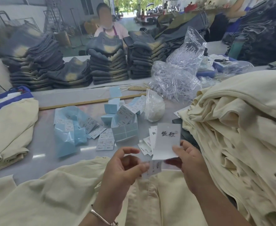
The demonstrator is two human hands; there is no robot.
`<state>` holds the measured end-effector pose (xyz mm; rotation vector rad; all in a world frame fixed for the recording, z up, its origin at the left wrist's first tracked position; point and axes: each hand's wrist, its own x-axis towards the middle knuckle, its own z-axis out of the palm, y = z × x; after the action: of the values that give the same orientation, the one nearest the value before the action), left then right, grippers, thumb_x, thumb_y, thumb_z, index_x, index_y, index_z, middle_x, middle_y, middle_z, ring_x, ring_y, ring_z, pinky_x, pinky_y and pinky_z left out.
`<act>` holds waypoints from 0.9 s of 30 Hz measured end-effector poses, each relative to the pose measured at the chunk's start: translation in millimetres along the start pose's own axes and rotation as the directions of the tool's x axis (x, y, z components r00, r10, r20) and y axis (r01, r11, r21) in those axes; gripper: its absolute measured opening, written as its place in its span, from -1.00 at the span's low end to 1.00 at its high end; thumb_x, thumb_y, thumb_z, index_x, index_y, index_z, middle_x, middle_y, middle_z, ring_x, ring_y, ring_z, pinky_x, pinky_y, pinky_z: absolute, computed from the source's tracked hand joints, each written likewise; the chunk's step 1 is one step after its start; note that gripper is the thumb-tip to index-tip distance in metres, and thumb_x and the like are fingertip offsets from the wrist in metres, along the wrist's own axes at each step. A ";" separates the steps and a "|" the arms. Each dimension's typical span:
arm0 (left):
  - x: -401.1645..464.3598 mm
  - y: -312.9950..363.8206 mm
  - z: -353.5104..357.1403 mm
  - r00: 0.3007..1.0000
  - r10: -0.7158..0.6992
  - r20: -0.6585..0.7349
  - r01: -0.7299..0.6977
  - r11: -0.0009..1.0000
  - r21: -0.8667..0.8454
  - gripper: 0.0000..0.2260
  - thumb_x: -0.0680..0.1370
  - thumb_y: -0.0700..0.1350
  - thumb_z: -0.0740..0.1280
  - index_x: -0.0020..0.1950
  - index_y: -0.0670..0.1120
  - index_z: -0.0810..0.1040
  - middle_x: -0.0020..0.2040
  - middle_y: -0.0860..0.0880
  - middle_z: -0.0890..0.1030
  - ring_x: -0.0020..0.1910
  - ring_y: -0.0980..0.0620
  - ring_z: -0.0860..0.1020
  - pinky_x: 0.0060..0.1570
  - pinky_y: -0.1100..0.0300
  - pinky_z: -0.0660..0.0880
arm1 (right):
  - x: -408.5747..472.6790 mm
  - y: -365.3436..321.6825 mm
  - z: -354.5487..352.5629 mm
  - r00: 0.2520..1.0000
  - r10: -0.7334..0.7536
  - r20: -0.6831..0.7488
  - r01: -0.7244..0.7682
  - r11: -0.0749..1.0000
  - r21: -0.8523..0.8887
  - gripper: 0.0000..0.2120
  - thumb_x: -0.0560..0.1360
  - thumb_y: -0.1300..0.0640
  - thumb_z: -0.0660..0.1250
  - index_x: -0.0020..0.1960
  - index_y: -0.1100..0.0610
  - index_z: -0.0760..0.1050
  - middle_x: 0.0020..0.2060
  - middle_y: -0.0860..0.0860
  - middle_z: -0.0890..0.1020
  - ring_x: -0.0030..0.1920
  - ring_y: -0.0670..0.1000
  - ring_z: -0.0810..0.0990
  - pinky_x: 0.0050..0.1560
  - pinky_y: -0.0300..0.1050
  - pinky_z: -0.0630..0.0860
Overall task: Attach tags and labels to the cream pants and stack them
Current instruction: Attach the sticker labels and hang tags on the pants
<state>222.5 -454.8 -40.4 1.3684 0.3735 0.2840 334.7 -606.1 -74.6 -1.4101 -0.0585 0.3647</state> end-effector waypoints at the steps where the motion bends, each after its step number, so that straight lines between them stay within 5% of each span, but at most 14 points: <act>1: -1.3 -0.7 0.5 1.000 -0.024 -0.016 0.023 0.997 -0.070 -0.58 0.24 -0.24 0.50 0.07 -0.17 0.54 -0.30 -0.11 0.54 -0.43 0.14 0.46 -0.51 0.36 0.32 | 1.5 0.3 -0.6 0.999 0.001 -0.053 -0.001 1.000 0.007 -0.86 0.60 0.26 0.21 0.02 0.14 0.54 -0.17 0.07 0.71 -0.26 -0.02 0.65 -0.28 -0.15 0.57; 5: -5.6 -3.5 1.8 0.994 -0.090 -0.055 0.079 0.981 -0.178 -0.57 0.17 -0.31 0.57 -0.01 -0.13 0.59 -0.19 -0.14 0.60 -0.32 0.11 0.49 -0.47 0.32 0.30 | 7.1 0.6 -5.9 0.978 0.007 -0.209 -0.004 1.000 0.017 -0.88 0.61 0.24 0.20 -0.01 0.18 0.51 -0.16 0.07 0.68 -0.24 -0.02 0.61 -0.27 -0.17 0.52; 14: 2.5 -16.1 33.2 0.942 -0.301 -0.148 0.199 0.858 -0.474 -0.63 0.23 -0.27 0.47 0.01 -0.14 0.55 -0.14 -0.17 0.71 -0.35 0.06 0.66 -0.58 0.34 0.45 | -10.8 5.7 21.0 0.989 0.093 0.116 -0.133 0.901 0.414 -0.75 0.62 0.25 0.13 0.12 0.18 0.57 -0.01 0.17 0.70 -0.07 0.06 0.69 -0.05 -0.07 0.62; 27: 6.4 -26.7 24.5 0.951 -0.192 -0.241 0.099 0.931 -0.352 -0.60 0.20 -0.21 0.50 0.02 -0.14 0.57 -0.09 -0.14 0.71 -0.28 0.05 0.66 -0.49 0.33 0.47 | -19.3 4.4 28.3 0.972 0.044 0.230 -0.121 0.936 0.331 -0.73 0.61 0.25 0.12 0.14 0.20 0.58 0.04 0.20 0.67 -0.03 0.09 0.65 -0.03 -0.09 0.60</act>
<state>238.1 -479.0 -63.4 0.9591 0.6249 0.3944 308.4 -584.1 -70.7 -1.0239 -0.1110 0.5726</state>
